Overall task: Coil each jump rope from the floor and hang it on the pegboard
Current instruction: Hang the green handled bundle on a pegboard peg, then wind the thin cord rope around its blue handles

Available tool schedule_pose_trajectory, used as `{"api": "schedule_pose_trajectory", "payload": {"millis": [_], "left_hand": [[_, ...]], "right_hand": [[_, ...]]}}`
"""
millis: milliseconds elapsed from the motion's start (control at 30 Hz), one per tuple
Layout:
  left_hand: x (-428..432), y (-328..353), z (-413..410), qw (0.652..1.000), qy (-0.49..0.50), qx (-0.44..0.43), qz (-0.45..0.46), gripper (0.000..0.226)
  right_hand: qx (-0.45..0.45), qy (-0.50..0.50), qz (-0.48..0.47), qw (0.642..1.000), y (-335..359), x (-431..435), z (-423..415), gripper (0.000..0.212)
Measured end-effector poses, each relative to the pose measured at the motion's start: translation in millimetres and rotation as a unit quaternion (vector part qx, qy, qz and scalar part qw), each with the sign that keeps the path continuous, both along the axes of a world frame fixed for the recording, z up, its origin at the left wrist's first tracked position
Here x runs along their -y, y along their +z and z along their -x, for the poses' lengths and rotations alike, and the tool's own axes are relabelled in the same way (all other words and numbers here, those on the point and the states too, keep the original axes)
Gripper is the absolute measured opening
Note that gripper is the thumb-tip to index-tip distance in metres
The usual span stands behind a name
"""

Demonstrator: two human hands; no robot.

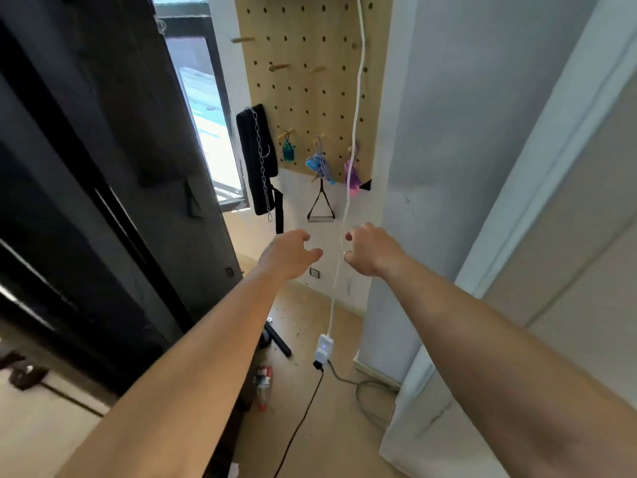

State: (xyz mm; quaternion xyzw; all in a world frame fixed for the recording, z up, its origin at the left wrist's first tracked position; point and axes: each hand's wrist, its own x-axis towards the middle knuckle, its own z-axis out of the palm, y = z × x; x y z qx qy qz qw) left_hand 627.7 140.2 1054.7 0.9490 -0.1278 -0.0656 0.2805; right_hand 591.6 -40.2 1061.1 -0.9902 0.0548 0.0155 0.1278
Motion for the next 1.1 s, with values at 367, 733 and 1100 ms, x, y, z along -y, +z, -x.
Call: {"api": "schedule_pose_trajectory", "payload": {"millis": [367,733,1100], "left_hand": [[-11.2,-101.7,257.0,0.982,-0.042,-0.172,-0.062,0.035],[47.4,-291.2,447.2,0.961,0.03,-0.268,-0.066,0.049],[127.7,-672.7,648.1,0.904,0.076,-0.398,-0.136,0.035]], "right_hand": [[-0.171,0.024,-0.009,0.985,-121.2,-19.6,237.0,0.047],[-0.266,0.053,-0.049,0.961,-284.4,29.7,407.5,0.05],[-0.413,0.031,-0.058,0.908,-671.1,129.0,602.8,0.047]]}}
